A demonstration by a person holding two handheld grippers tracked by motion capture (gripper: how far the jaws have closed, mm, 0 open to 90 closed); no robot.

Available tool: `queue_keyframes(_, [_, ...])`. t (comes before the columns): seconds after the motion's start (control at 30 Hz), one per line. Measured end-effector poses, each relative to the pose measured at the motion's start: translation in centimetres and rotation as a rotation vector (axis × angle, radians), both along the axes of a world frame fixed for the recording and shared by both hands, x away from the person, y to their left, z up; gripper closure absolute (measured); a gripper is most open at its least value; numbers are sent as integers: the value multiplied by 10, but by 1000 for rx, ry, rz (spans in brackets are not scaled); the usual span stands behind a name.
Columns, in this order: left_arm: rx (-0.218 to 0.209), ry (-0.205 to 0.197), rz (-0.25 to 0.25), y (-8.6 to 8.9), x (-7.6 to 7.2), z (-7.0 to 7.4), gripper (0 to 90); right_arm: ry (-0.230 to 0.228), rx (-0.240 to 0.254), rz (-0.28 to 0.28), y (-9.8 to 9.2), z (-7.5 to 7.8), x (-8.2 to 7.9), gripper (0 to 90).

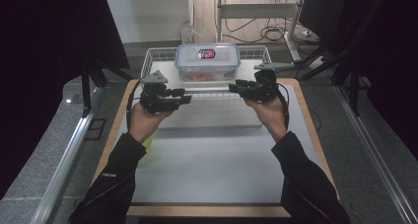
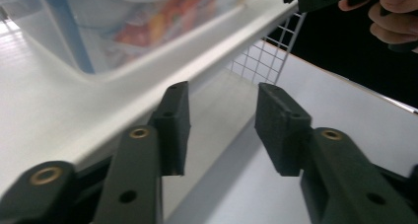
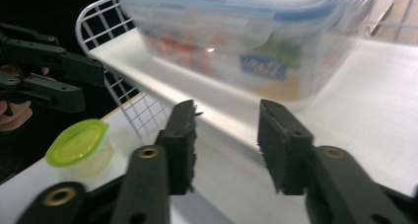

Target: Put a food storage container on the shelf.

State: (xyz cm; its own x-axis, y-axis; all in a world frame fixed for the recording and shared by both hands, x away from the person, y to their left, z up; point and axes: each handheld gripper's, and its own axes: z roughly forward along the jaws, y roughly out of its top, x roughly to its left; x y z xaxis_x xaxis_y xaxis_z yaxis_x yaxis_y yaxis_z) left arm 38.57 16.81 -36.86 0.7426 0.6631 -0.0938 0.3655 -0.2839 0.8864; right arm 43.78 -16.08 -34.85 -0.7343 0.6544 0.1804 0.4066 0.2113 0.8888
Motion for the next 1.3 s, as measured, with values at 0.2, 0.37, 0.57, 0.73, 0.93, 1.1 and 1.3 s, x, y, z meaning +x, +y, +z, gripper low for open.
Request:
queue_keyframes(0.2, [42, -33, 13, 0, -24, -12, 426, -15, -17, 27, -1, -11, -18, 442])
queue_keyframes(0.37, [57, -35, 27, 1, -40, -25, 338, -38, -42, 49, -2, -20, -32, 354])
queue_keyframes(0.57, [65, -36, 40, 0, -58, -42, 243, -47, -71, 62, -5, -33, -50, 256])
queue_keyframes(0.73, [61, -39, 55, -2, -71, -55, 155, -54, -100, 66, -10, -49, -60, 109])
queue_keyframes(0.93, [89, -12, 60, -2, -82, -74, 50, -52, -128, 60, -15, -63, -69, 8])
queue_keyframes(1.1, [97, -27, 62, 3, -93, -84, 16, -34, -92, 88, -22, -71, -79, 0])
queue_keyframes(1.3, [109, -46, 83, 10, -113, -103, 4, -9, -89, 94, -32, -83, -93, 0])
